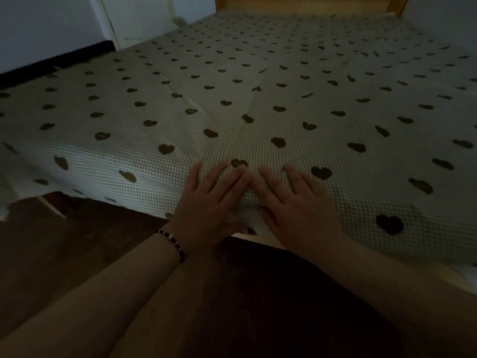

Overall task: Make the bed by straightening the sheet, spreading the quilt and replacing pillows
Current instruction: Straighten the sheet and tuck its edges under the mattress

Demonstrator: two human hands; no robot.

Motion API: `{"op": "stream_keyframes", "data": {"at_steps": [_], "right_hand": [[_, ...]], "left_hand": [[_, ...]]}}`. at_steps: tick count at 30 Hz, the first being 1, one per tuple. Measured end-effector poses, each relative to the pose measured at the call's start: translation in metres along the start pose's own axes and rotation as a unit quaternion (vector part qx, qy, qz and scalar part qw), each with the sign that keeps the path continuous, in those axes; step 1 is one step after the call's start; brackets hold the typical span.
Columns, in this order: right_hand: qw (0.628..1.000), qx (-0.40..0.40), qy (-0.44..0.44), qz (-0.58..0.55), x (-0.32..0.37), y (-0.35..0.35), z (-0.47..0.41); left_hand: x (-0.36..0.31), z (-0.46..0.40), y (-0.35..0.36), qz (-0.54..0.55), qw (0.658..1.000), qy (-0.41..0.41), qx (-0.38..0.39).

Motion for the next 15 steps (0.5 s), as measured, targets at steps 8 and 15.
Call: {"op": "stream_keyframes", "data": {"at_steps": [8,15], "right_hand": [[0.999,-0.032,-0.009,0.042,0.022,0.013,0.031],[0.977,-0.205,-0.025,0.052,0.029,-0.025,0.034]], "left_hand": [[-0.005,0.042,0.004,0.011,0.998,-0.024,-0.056],[0.013,0.056,-0.025,0.066,0.983,-0.097,-0.138]]}}
Point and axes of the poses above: each hand's wrist, its own z-axis away from the middle knuckle, its own y-axis out of the palm, x = y × z, the point moved 7 cm from there along -z, towards the middle knuckle, and after that the axes turned 10 degrees about x, right-handed, at the moved point
